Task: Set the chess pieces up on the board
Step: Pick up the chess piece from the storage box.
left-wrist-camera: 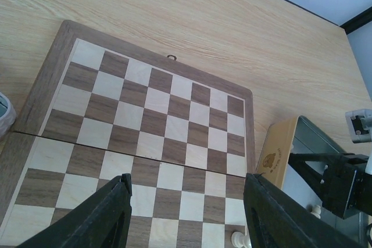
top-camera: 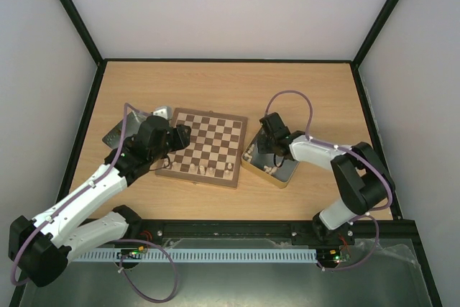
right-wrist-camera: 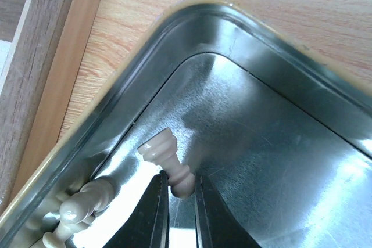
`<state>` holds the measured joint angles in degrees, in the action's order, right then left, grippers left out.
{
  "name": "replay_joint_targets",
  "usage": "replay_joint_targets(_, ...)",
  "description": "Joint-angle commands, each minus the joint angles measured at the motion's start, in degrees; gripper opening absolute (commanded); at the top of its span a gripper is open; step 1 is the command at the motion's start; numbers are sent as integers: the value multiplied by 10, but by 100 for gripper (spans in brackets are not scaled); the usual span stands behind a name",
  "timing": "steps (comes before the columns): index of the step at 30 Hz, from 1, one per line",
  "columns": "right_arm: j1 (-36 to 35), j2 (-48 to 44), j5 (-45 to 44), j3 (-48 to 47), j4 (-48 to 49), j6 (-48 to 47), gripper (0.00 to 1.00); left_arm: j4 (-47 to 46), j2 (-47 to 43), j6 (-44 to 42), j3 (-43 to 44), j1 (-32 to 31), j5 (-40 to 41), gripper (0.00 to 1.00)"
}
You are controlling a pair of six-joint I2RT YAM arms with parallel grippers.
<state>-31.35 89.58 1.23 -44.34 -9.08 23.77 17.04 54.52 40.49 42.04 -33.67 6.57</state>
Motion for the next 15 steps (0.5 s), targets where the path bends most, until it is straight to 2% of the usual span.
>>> replay_joint_targets(1,2,-15,-20,0,-7,29,4,-12,-2,-4,-2,5,-5,56)
replay_joint_targets(5,2,-50,-8,3,-12,25,4,-18,-1,0,-2,4,-26,56)
replay_joint_targets(8,2,-94,19,11,-10,8,4,-40,12,13,-2,5,-85,58)
replay_joint_targets(15,0,-185,167,31,52,-12,5,-156,68,79,-11,4,-243,68)
